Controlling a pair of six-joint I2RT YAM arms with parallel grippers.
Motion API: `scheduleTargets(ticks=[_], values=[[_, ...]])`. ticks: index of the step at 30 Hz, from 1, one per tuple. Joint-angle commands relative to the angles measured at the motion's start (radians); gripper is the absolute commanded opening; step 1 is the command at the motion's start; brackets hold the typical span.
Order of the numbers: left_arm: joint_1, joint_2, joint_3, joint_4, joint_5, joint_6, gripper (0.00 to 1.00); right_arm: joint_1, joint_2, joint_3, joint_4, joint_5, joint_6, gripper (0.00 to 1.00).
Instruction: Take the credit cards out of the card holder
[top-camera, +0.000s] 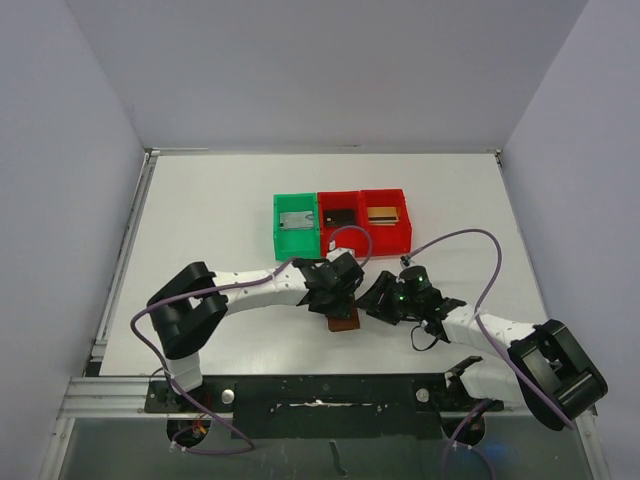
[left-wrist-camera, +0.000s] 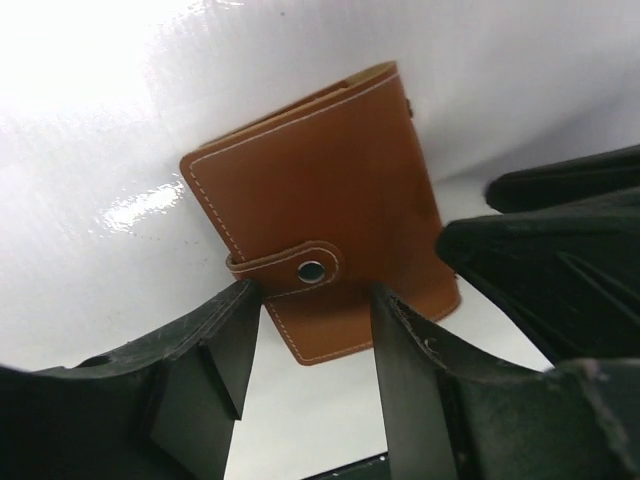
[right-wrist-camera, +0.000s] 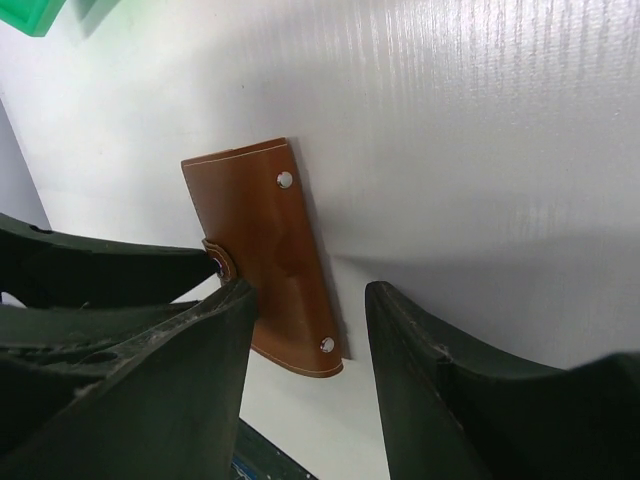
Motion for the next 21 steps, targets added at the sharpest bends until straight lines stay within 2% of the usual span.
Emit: scheduleTargets(ticks=[1,7,16,19,21], values=[[0.001,0.035,0.077,-0.084,-0.066,0.024,0.45,-0.010,0.001,-0.030,-0.038,0.002,-0.010,0.49],[0.000,0.055,0.082,-0.085,-0.081,0.033,0.37,-0.011,0.005,-0.025,-0.030,-0.016,-0.016,0.50],[-0.001,0.042,0.047,-0.026,-0.071,0.055,0.18,-0.010,0.073,0.023,-0.039,-0.032,-0.068,0.53],[0.000,0.020,0.027,0.001,-0.059,0.054,0.18,-0.009,0.109,0.039,-0.042,-0.037,-0.083,0.53],[0.000,0.003,0.023,0.006,-0.060,0.054,0.25,-0.008,0.125,0.046,-0.046,-0.034,-0.090,0.54]])
